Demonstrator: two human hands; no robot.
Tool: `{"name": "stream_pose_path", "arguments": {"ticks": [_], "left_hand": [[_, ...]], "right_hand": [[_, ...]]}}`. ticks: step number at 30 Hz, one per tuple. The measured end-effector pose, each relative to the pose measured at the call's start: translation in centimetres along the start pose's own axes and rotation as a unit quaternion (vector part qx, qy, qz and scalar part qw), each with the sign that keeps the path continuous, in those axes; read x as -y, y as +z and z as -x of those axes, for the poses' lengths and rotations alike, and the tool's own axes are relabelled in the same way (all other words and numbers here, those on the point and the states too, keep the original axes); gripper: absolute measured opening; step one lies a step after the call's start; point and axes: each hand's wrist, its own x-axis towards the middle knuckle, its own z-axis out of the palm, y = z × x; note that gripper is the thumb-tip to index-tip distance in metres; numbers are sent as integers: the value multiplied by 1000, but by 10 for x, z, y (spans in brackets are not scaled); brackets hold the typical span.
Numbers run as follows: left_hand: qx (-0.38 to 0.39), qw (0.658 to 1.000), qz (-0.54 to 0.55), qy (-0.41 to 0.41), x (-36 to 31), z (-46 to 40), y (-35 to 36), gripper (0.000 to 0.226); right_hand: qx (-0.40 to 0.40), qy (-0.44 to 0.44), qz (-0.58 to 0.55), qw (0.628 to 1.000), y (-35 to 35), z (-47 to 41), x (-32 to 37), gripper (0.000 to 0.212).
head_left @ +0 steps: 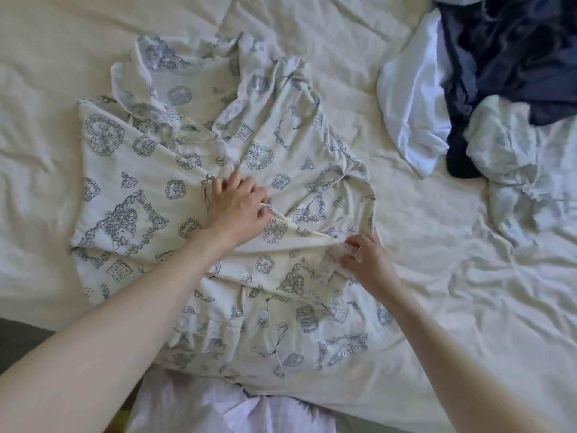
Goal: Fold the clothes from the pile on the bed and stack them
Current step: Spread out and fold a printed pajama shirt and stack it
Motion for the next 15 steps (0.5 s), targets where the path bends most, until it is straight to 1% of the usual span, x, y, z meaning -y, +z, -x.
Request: {"name": "stream_pose_path", "arguments": {"ticks": [3,4,6,8,10,11,12,13,14,15], "left_hand": [[21,999,-4,26,-8,1,2,24],[38,998,-1,47,-13,-1,3,24],[64,995,8,79,-23,-5,5,24],[78,993,11,92,-32,-8,8,24],[78,992,6,95,-38,-9,12,26],[78,992,3,98,-41,-9,13,29],[82,991,0,102,-44,-7,14,33],[84,991,1,107,-48,-5,14,36],[79,990,5,115,-52,-3,14,37],[63,990,5,128,-57,1,13,35]], "right_hand": [[-22,53,-100,993,0,13,-12,11],[-35,62,-135,988,-1,17,-15,11],[-52,68,-190,978,-3,24,-18,23],[-34,54,-218,974,-2,27,-22,21],[12,61,-243,968,-1,31,-24,15],[26,78,-245,966,0,32,-25,18],[32,97,-245,964,0,34,-25,31],[27,122,-257,958,1,34,-26,49],[15,147,-281,948,2,34,-26,59],[-5,168,-304,938,2,32,-26,57]]}}
